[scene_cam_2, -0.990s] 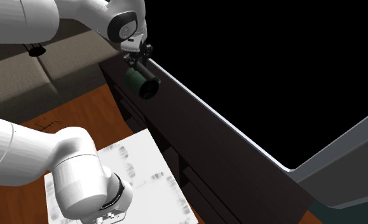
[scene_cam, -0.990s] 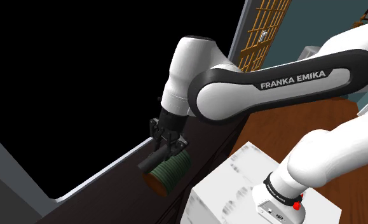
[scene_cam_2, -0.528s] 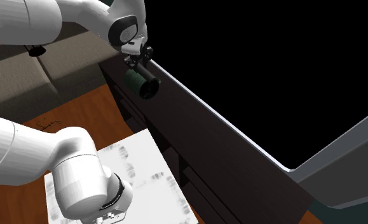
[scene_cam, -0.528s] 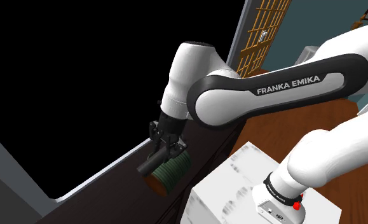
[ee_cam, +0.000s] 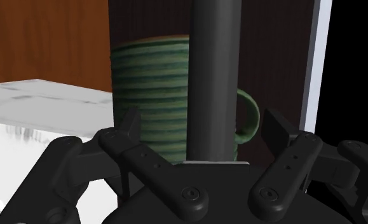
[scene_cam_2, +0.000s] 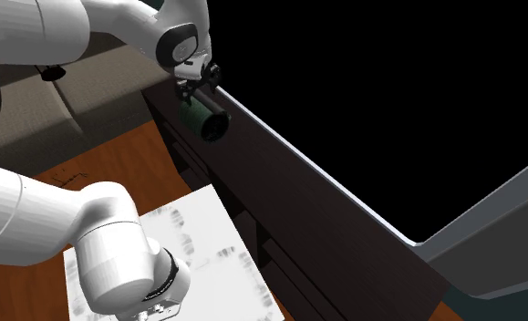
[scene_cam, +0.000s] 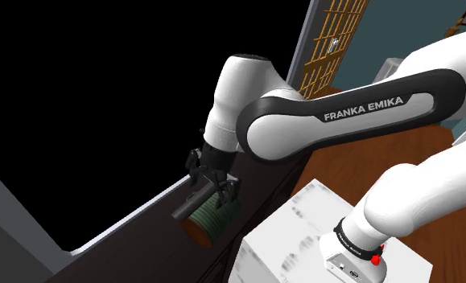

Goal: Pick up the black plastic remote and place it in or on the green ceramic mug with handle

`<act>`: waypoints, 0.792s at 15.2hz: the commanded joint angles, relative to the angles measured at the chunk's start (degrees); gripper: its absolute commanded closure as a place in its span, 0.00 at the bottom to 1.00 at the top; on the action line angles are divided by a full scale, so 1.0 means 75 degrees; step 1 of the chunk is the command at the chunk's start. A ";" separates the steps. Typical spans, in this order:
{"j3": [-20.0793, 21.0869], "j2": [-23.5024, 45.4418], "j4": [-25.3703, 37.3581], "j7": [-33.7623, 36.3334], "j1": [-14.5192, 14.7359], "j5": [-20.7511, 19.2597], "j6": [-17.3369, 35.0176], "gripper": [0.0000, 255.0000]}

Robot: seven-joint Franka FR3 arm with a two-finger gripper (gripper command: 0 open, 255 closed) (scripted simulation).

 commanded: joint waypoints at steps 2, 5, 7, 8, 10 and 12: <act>-0.0273 -0.0339 0.0230 -0.0055 0.0030 0.0016 -0.0587 0.00; -0.0508 -0.0584 0.0474 -0.0078 0.0044 -0.0011 -0.1096 0.00; -0.0509 -0.0584 0.0473 -0.0077 0.0045 -0.0011 -0.1096 0.00; -0.0509 -0.0584 0.0473 -0.0077 0.0045 -0.0012 -0.1096 0.00; -0.0509 -0.0584 0.0474 -0.0077 0.0045 -0.0012 -0.1096 0.00; -0.0509 -0.0584 0.0474 -0.0077 0.0045 -0.0012 -0.1096 0.00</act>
